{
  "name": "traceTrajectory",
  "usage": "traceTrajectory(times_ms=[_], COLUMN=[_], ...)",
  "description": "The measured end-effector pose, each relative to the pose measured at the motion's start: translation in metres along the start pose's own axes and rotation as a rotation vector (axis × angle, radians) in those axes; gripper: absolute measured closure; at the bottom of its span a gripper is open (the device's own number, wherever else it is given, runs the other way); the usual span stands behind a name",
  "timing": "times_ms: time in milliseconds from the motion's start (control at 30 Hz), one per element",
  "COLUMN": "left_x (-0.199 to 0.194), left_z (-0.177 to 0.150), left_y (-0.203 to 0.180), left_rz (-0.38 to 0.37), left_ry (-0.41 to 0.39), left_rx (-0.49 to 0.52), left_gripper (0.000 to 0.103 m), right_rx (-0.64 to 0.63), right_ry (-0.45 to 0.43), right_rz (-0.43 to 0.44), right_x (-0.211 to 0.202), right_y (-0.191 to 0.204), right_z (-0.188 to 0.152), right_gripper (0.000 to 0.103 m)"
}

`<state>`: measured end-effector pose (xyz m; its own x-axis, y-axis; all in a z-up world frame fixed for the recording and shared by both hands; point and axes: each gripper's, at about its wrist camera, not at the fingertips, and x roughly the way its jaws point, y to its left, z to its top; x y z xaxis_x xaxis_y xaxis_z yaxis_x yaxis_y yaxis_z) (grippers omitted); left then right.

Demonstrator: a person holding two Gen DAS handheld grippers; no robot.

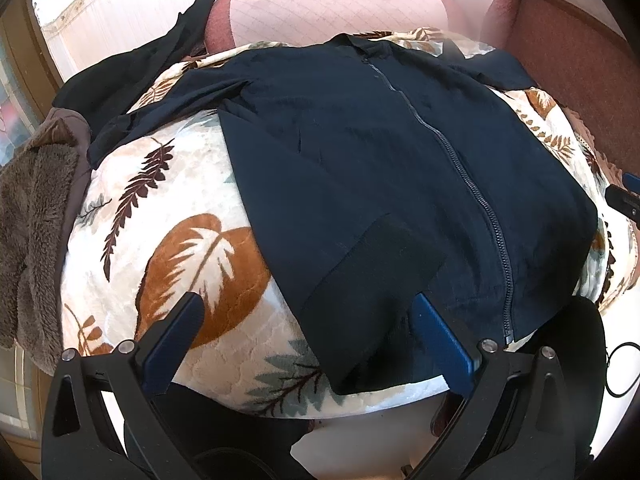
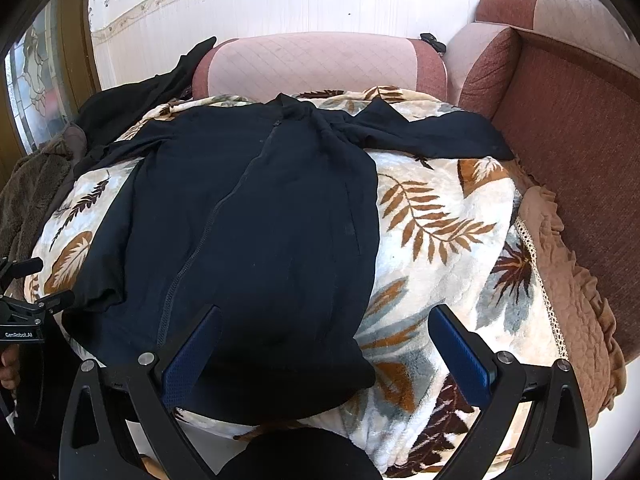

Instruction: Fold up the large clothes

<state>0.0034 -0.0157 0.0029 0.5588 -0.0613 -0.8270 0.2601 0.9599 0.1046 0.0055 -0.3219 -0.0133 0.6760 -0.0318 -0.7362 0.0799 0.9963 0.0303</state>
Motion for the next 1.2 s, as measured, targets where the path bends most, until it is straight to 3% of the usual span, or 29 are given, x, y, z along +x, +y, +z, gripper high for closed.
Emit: traceTrajectory(times_ms=[1200], left_x=[0.008], left_z=[0.007], left_y=[0.014], left_rz=[-0.046], left_ry=[0.021], left_rx=[-0.058], left_gripper=[0.000], right_rx=[0.004], right_ry=[0.014], right_rz=[-0.023], right_x=[0.002], right_y=[0.005], right_z=[0.003], right_gripper=[0.001])
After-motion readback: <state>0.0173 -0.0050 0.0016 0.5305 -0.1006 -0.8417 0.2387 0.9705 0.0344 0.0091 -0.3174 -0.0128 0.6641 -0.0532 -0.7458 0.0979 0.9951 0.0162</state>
